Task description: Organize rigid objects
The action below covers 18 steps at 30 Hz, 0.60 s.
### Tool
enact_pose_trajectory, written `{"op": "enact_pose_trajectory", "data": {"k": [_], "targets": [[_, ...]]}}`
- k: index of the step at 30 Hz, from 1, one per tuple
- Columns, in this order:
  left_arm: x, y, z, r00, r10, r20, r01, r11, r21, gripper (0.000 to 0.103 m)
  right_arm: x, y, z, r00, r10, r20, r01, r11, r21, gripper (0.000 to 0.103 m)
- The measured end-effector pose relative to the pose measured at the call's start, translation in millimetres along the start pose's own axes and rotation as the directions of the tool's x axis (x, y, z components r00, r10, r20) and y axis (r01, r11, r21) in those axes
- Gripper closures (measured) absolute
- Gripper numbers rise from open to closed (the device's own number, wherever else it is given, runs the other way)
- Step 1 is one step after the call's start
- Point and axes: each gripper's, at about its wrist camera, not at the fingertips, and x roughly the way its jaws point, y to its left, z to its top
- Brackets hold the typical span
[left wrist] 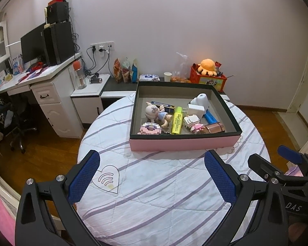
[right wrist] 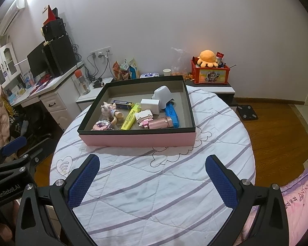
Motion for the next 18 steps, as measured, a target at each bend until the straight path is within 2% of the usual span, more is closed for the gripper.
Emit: {"op": "enact_pose_trajectory", "data": {"k": [6,10,18], "targets": [[0.8,2.4,0.0,1.000,-0.002,-0.006,0.002,1.000,-0.016,0.000,1.1,1.6,0.3,1.000,0.001,-0.001,-0.001,1.000,0.000,0.000],[6.9,7.2,1.0,0.998,0.025,-0.053,-0.027,0.999,-0.041,0.000,1.2,2.5,0.6,1.000,0.001,0.001,-0.001,1.000,-0.001,0.000],[5.7,6.3,0.8,0.998,0.040,-0.038,-0.041,0.999,-0.014,0.000,1.0,4.3,0.7,1.000,0.004,0.001,-0.004,1.000,-0.007,0.000]]}}
